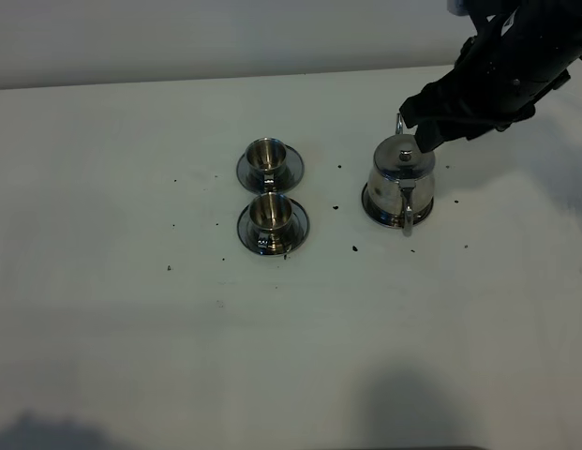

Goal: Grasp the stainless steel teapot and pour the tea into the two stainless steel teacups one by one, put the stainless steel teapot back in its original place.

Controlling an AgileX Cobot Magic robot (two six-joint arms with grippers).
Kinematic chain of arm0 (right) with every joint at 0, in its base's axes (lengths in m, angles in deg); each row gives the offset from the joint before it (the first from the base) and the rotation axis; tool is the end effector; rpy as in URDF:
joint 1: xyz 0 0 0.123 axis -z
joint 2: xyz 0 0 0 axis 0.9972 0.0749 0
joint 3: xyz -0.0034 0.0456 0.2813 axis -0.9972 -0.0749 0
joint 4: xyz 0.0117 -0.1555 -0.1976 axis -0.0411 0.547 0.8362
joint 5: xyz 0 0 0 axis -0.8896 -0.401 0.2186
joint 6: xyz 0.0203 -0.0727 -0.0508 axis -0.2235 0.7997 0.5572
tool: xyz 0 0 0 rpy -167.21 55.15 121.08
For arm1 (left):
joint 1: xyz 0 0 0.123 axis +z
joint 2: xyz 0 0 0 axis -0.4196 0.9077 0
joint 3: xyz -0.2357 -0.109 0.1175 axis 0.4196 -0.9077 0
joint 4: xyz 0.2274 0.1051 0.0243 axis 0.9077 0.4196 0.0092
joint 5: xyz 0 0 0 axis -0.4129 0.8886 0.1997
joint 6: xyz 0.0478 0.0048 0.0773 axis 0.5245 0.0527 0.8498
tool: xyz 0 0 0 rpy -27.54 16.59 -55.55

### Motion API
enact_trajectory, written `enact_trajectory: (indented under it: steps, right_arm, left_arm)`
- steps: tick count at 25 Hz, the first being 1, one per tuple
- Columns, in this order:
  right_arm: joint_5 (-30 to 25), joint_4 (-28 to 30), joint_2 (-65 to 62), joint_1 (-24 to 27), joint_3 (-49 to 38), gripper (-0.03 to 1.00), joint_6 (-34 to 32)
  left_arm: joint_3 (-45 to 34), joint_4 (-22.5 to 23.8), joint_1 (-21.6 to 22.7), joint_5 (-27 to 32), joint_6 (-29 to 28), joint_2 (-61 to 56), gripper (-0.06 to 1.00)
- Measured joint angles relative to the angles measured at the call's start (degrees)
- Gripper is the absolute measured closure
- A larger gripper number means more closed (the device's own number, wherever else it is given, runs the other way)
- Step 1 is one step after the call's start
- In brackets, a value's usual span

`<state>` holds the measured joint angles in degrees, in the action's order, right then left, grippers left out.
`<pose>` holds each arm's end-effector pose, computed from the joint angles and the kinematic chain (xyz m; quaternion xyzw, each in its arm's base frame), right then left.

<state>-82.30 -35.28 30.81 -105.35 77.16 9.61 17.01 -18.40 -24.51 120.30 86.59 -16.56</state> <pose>0.3609 0.1457 0.2813 -0.1565 0.9654 0.1215 0.1695 -0.0060 -0.0096 0.2800 0.0530 0.8476 -0.0258 0.5273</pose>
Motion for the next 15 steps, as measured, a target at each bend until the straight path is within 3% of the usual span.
enact_trajectory:
  steps: [6, 15]
  right_arm:
    - [-1.1, 0.9, 3.7, 0.0, 0.2, 0.46, -7.4]
    - [-2.5, 0.7, 6.6, -1.0, 0.7, 0.46, -12.2]
  left_arm:
    - [0.0, 0.0, 0.0, 0.0, 0.0, 0.0, 0.51]
    - [0.0, 0.0, 0.0, 0.0, 0.0, 0.0, 0.51]
